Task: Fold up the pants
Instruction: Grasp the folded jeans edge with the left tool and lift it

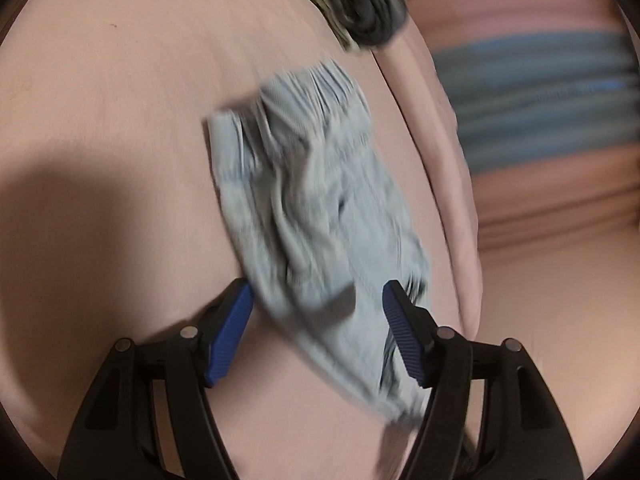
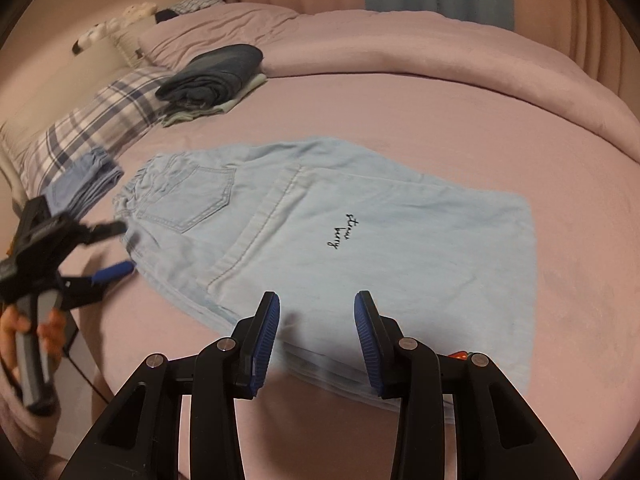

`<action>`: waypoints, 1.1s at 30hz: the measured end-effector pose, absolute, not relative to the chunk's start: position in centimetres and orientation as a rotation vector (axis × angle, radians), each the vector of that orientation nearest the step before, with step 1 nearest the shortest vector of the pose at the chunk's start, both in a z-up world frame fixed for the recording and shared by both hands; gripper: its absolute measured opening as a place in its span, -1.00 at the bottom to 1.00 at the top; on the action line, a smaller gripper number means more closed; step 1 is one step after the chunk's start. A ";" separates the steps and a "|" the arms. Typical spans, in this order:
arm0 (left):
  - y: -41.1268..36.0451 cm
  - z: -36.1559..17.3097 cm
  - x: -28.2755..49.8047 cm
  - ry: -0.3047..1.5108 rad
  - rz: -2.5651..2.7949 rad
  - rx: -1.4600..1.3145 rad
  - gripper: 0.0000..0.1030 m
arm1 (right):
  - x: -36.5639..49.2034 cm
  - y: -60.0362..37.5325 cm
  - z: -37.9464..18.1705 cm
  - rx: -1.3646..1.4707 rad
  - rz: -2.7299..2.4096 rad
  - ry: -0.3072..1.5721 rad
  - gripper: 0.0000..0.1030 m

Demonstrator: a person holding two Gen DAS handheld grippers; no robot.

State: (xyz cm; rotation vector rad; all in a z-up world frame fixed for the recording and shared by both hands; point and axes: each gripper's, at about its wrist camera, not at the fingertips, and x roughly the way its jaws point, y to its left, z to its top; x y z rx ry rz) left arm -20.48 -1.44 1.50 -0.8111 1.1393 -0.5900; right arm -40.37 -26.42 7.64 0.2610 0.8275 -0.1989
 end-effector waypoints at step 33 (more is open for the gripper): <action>-4.0 7.5 -19.4 0.908 -0.724 -0.449 -0.61 | -25.6 -24.2 5.8 0.432 -0.051 1.060 -0.84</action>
